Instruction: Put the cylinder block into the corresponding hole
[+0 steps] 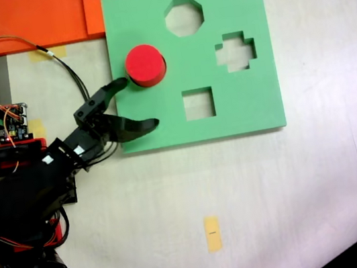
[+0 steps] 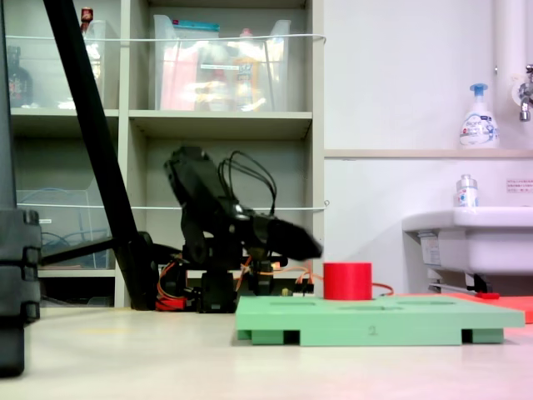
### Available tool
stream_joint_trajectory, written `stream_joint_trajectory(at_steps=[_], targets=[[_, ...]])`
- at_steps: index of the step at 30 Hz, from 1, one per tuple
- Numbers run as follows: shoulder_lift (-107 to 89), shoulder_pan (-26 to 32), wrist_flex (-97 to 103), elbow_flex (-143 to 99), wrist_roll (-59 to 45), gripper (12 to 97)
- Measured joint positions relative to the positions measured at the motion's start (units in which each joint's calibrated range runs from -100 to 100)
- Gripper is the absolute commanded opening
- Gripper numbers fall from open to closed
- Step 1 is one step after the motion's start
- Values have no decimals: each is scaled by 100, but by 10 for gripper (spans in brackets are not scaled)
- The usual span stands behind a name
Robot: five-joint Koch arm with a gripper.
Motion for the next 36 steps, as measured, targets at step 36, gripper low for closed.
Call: stream_joint_trajectory(at_steps=[36], targets=[[-164,-2315,-1791,-1186,-4708,475]])
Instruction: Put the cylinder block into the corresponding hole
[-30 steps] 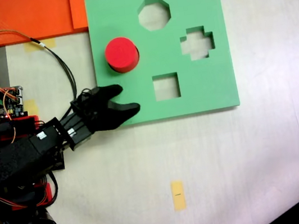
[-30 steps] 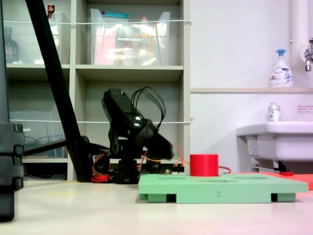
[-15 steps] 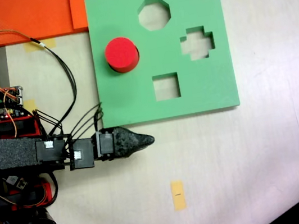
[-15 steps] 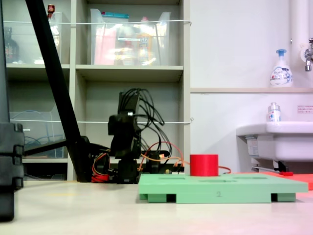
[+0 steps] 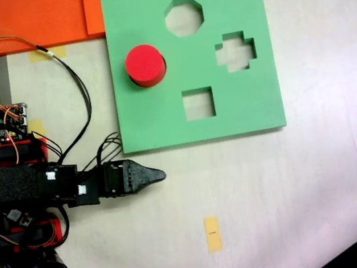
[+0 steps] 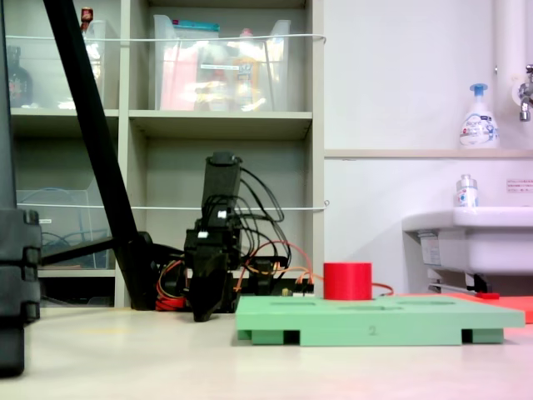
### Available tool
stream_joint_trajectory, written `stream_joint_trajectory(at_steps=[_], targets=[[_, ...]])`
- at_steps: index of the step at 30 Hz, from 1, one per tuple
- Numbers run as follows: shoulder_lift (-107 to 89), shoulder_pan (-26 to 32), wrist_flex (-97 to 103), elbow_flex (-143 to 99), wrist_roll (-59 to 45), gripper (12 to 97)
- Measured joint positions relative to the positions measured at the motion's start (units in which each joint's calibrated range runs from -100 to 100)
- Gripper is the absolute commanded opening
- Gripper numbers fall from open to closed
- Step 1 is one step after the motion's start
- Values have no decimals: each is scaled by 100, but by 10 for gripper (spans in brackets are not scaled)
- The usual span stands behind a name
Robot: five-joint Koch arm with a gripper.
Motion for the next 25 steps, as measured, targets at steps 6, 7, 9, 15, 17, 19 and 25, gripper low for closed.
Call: stream_joint_trajectory(at_steps=[6,7,9,15,17,19,25], targets=[[0,0,-78,10,29,494],[0,0,-78,10,29,494],[0,0,-78,10,29,494],[0,0,-78,10,29,494],[0,0,-78,10,29,494],[0,0,-78,10,29,494],[0,0,-78,0,29,494]])
